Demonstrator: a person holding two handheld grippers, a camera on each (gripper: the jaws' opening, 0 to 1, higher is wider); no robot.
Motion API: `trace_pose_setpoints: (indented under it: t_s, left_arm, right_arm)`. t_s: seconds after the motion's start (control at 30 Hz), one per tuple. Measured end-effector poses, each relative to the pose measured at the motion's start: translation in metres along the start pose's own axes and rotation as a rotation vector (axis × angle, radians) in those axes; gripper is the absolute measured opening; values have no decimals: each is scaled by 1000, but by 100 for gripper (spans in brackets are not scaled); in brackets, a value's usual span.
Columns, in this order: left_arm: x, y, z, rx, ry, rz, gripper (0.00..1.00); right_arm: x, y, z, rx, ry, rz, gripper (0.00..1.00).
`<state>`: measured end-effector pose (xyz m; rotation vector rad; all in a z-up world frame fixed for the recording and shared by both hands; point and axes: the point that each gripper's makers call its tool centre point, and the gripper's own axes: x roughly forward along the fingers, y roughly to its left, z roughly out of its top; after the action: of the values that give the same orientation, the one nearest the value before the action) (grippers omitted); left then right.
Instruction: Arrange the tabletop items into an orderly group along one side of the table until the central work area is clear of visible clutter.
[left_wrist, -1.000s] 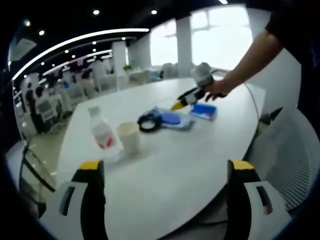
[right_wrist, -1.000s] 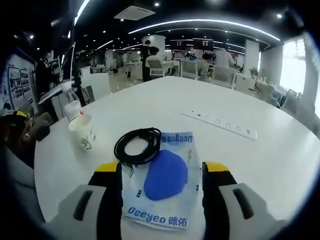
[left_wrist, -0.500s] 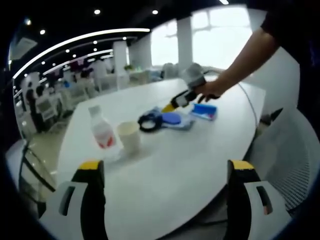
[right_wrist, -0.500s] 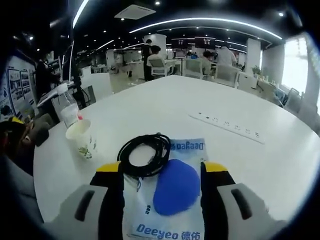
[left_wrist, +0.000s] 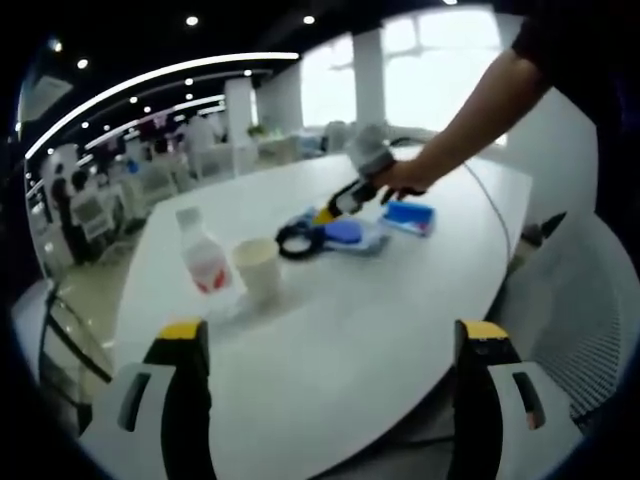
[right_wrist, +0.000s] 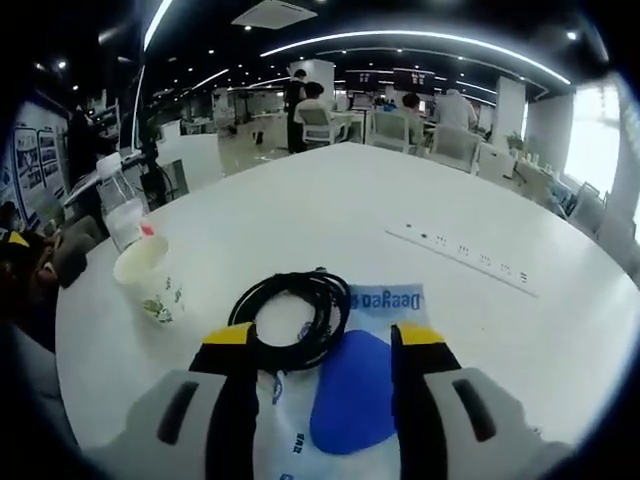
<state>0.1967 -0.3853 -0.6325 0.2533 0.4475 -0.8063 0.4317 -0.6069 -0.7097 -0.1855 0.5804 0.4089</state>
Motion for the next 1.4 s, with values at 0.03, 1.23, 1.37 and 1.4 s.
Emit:
trace_pose_setpoints:
  t_s: [0.03, 1.23, 1.37, 1.4]
  left_arm:
    - [0, 0, 0, 0, 1, 1, 99]
    - [3, 1, -9, -8, 43, 9, 96]
    - [3, 1, -8, -10, 45, 14, 95]
    - [3, 1, -8, -10, 45, 14, 95]
  right_arm:
    - [1, 0, 0, -2, 2, -2, 51]
    - [54, -5, -24, -104, 165, -69, 22]
    - [56, -3, -24, -98, 171, -74, 19]
    - [57, -1, -24, -88, 174, -71, 17]
